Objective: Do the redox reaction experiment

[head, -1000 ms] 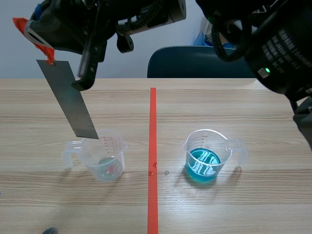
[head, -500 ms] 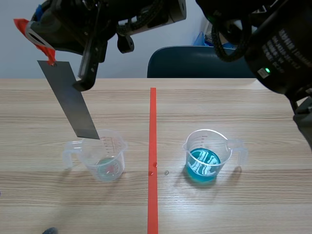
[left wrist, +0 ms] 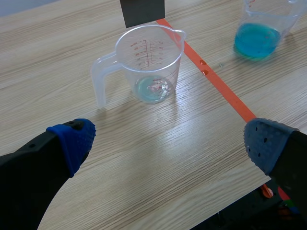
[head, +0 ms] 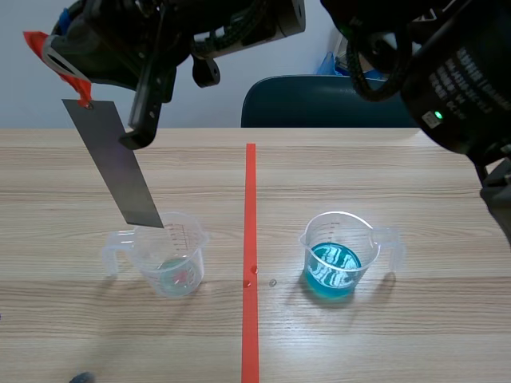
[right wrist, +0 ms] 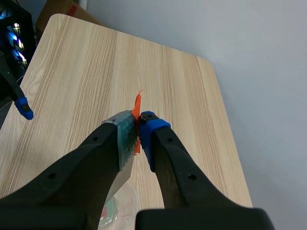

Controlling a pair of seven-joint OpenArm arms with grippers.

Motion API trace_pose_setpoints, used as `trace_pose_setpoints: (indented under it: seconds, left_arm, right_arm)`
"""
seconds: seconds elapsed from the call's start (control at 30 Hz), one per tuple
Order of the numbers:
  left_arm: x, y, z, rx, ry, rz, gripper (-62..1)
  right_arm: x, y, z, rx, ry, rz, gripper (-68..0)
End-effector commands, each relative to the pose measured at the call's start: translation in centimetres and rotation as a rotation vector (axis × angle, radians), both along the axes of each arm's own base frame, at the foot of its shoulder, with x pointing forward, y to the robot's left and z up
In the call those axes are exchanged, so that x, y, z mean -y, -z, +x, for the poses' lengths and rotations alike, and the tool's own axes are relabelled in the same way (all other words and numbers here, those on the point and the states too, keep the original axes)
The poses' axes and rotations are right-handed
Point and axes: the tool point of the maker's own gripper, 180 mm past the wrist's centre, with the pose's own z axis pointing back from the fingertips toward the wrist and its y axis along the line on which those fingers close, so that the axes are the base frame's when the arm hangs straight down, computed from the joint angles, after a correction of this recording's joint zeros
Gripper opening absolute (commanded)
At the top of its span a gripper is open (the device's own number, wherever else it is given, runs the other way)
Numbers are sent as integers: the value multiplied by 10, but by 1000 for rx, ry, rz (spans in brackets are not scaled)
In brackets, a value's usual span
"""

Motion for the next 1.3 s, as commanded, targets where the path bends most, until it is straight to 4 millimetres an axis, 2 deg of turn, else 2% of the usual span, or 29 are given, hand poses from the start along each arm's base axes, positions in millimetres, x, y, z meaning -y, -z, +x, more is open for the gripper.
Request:
trace_pose_setpoints:
  seconds: [0.0,0.57,0.93,1.27]
  left_arm:
    - [5,-6,2,20,2,-23,14]
    - [5,-6,2,20,2,-23,14]
    - [5,-6,2,20,2,-23,14]
    - [5,-6,2,20,2,-23,14]
  right_arm:
    - [0,-11,2,32,-8,15,-667]
    - [-2,14,30,-47,42,25,-667]
    - [-8,47,37,-92,35,20,-667]
    - [-3,70,53,-87,59,29,-667]
